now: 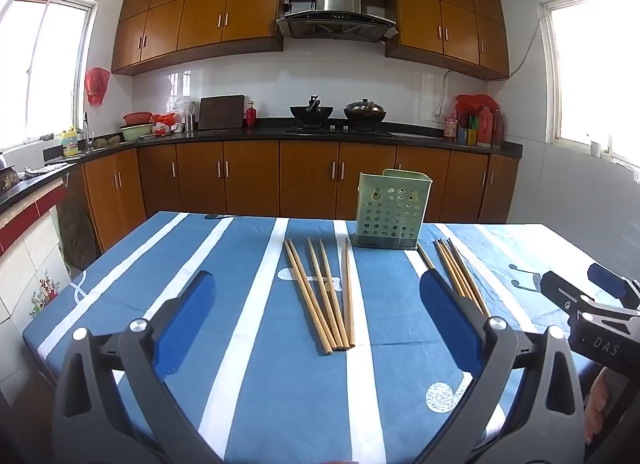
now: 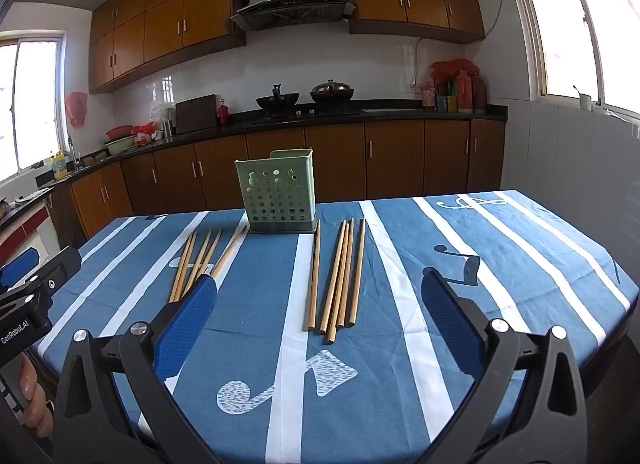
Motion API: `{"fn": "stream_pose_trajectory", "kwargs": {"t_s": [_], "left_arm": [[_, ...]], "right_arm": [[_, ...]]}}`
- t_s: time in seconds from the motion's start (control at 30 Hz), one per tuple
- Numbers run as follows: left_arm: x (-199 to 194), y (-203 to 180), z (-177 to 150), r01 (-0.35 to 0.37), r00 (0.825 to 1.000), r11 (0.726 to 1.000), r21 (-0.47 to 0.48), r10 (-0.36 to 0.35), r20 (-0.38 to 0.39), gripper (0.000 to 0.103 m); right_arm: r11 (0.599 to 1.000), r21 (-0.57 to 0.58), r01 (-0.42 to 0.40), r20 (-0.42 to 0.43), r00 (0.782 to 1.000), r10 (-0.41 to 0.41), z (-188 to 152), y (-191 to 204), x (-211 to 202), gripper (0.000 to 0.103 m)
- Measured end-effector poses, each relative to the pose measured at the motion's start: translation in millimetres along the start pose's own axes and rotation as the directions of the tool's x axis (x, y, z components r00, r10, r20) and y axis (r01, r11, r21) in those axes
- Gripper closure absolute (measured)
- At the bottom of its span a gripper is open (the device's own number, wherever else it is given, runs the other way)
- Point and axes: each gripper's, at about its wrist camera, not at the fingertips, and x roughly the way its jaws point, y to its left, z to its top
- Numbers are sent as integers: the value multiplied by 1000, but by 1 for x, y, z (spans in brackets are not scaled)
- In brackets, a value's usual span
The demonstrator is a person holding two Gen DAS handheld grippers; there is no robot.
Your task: Organize utensils
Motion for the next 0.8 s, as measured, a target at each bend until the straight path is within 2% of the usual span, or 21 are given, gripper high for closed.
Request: {"fn": "stream_pose_trajectory", "kwargs": {"t_s": [0.8], "left_arm": [[0, 0, 0, -1, 1000, 1000, 3, 1, 0, 4]], "right_arm": [[1000, 4, -2, 2, 1000, 2, -1, -1, 0, 2]]}}
